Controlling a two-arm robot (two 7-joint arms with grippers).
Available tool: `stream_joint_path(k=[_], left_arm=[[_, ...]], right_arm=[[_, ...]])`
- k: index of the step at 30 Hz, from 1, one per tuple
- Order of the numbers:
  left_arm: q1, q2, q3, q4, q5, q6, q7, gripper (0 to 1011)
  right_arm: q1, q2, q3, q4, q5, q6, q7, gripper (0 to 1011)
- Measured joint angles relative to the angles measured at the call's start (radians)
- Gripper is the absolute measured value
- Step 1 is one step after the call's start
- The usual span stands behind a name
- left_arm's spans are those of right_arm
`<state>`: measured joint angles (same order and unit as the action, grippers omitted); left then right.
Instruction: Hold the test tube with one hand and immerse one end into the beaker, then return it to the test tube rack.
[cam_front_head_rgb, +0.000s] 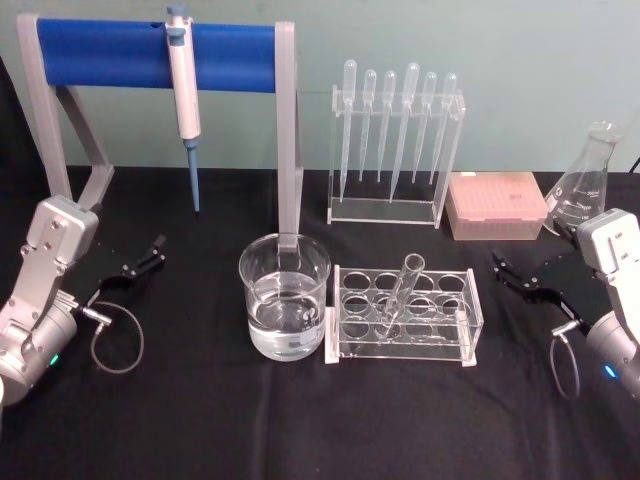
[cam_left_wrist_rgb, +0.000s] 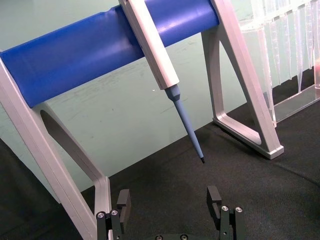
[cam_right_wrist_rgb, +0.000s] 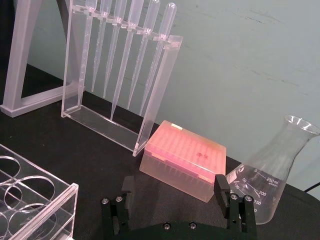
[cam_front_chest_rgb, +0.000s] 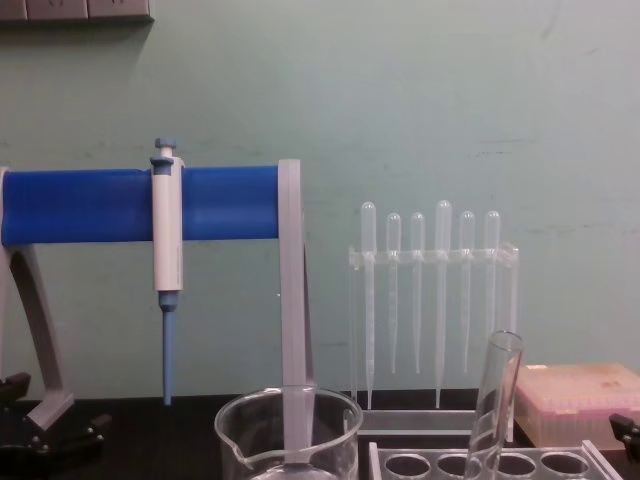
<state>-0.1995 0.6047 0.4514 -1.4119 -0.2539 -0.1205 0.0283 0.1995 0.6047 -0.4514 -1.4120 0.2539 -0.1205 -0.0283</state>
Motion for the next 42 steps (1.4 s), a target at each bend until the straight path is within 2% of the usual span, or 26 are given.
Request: stream_joint_path(k=[39,42], left_arm=[[0.0,0.0,0.0,0.0,0.0,0.0,0.0,1000],[0.0,0.0,0.0,0.0,0.0,0.0,0.0,1000]], right_arm=[[0.0,0.0,0.0,0.0,0.0,0.0,0.0,1004],[-0.028,0.009,0.016,-0.026,-0.032,-0.005,-0.033,1004]])
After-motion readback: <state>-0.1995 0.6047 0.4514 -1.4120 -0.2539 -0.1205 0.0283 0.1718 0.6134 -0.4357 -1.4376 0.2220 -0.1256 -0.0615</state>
